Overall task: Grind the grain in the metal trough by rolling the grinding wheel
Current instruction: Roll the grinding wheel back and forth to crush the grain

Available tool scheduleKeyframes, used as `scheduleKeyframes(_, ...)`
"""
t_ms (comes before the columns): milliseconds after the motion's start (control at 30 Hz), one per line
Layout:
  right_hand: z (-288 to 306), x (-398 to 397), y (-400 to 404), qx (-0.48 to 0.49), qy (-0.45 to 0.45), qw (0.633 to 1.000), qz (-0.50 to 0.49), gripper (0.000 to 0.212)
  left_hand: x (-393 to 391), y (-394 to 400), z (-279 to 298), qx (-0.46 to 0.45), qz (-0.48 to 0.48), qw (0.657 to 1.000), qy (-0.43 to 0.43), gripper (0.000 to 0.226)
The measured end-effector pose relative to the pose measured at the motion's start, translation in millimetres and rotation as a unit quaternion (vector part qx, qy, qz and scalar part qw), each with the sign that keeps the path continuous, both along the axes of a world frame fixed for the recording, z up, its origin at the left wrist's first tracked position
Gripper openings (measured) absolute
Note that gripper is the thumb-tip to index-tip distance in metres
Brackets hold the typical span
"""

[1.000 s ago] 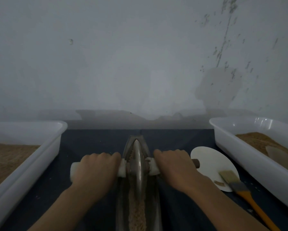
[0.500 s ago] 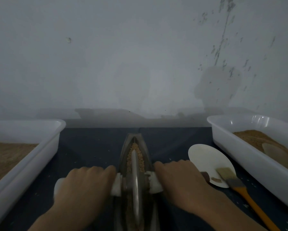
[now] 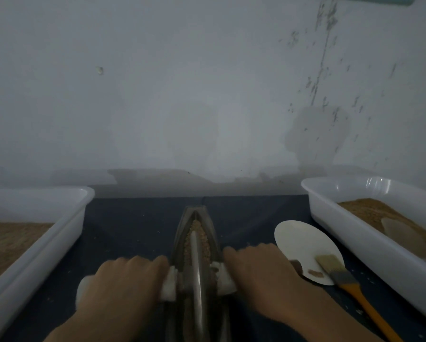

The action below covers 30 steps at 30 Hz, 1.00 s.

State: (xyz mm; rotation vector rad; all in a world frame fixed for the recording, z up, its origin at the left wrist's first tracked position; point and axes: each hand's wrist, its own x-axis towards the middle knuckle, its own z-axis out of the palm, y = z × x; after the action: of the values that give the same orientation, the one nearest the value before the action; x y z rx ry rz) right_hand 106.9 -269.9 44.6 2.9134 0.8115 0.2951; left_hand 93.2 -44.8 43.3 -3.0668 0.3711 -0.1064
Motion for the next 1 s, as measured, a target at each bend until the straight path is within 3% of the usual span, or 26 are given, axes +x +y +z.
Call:
scheduleKeyframes(200, 1.5, -19.5, 0.2, -0.013, 0.002, 1.0, -0.005, 0.026, -23.8, -2.4, 7.1, 0.001, 0.014, 1.0, 0.023, 0.035)
scheduleKeyframes(567, -13.6, 50.8, 3.0, 0.01, -0.084, 0.996, -0.031, 0.022, 40.6, -4.2, -4.1, 0.01, 0.007, 0.992, -0.124, 0.037)
scheduleKeyframes(767, -0.7, 9.7, 1.6, -0.002, -0.014, 1.0, 0.011, 0.026, 6.6, -1.6, -1.4, -0.018, 0.022, 0.999, -0.032, 0.034)
scheduleKeyframes(867, 2.9, -14.4, -1.5, -0.014, -0.009, 0.999, 0.03, 0.029, -12.8, 0.2, 3.7, 0.011, 0.008, 1.0, 0.02, 0.032)
scheduleKeyframes(1000, 0.0, -14.6, -1.2, -0.004, -0.012, 1.0, 0.016, 0.026, -13.9, -1.8, 6.6, 0.031, 0.008, 0.999, 0.006, 0.035)
